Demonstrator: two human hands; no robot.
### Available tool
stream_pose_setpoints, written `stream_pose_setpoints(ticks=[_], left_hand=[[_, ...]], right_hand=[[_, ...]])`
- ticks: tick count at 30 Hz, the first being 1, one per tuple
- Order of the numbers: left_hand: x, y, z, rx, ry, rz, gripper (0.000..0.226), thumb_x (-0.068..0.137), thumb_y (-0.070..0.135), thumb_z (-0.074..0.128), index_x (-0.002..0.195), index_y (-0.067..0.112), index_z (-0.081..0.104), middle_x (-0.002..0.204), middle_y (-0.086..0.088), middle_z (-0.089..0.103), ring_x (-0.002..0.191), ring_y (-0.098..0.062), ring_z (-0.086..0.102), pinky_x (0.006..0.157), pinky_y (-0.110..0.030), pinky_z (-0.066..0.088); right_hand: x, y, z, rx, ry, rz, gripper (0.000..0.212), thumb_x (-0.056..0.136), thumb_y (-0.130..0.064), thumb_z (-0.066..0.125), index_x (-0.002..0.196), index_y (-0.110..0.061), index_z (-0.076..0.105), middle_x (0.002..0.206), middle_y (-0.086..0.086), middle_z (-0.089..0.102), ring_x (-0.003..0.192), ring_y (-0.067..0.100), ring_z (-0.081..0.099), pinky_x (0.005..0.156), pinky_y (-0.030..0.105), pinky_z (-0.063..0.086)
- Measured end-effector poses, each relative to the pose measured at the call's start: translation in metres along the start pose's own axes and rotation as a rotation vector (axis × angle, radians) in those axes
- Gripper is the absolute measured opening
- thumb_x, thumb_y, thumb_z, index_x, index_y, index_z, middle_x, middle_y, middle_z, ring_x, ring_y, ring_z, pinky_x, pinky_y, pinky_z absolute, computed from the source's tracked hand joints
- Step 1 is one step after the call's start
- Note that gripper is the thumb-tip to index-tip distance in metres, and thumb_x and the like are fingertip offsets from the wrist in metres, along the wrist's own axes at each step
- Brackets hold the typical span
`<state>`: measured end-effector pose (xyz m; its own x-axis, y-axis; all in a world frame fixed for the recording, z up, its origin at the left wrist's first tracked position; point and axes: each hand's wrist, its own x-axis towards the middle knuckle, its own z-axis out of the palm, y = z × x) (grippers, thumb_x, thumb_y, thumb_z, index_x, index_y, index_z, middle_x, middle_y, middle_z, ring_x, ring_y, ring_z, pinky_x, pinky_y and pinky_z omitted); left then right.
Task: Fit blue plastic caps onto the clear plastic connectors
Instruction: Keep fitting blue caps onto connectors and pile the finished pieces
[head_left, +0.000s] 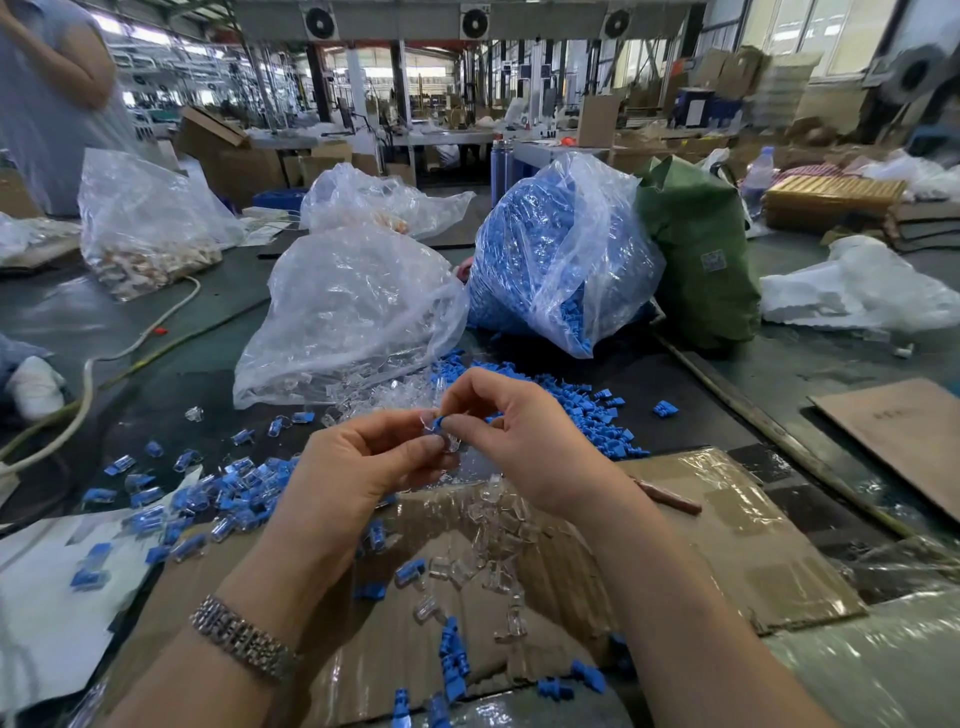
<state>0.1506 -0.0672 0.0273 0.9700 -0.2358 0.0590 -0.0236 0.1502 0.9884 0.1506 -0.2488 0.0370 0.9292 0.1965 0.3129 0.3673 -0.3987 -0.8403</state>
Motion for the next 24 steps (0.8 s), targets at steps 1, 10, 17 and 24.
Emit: stream_pose_setpoints(ticks=[1,10,17,24], left_hand=[[-0.001,0.001,-0.001,-0.001,-0.006,-0.003,0.031,0.072,0.013,0.076,0.103,0.008,0.078,0.099,-0.019,0.077,0.092,-0.033,0.076,0.076,-0.028,0.062],[-0.006,0.004,-0.001,0.053,0.008,0.029,0.028,0.072,0.016,0.076,0.099,0.014,0.079,0.098,-0.014,0.078,0.092,-0.029,0.076,0.078,-0.027,0.061],[-0.006,0.005,-0.003,0.029,-0.016,0.002,0.023,0.076,0.013,0.072,0.097,0.010,0.080,0.096,-0.018,0.078,0.089,-0.029,0.077,0.072,-0.023,0.060],[-0.004,0.004,-0.007,0.054,-0.065,-0.011,0.023,0.079,0.016,0.071,0.100,0.015,0.080,0.099,-0.017,0.078,0.093,-0.029,0.076,0.076,-0.024,0.060]], right_hand=[[0.000,0.000,0.000,-0.015,-0.002,-0.014,0.012,0.096,-0.018,0.066,0.088,-0.027,0.064,0.081,-0.010,0.065,0.079,0.007,0.059,0.072,0.021,0.042],[0.001,0.000,0.002,-0.135,-0.015,-0.091,0.017,0.097,-0.016,0.065,0.089,-0.030,0.059,0.084,-0.007,0.063,0.081,0.013,0.059,0.074,0.041,0.055],[-0.002,-0.002,0.001,-0.128,-0.032,-0.090,0.023,0.096,-0.008,0.064,0.088,-0.030,0.060,0.084,-0.009,0.061,0.081,0.009,0.056,0.079,0.040,0.055],[-0.005,-0.009,-0.004,-0.112,-0.037,0.009,0.014,0.094,-0.023,0.071,0.093,-0.031,0.060,0.085,-0.009,0.063,0.082,0.012,0.061,0.076,0.035,0.055]])
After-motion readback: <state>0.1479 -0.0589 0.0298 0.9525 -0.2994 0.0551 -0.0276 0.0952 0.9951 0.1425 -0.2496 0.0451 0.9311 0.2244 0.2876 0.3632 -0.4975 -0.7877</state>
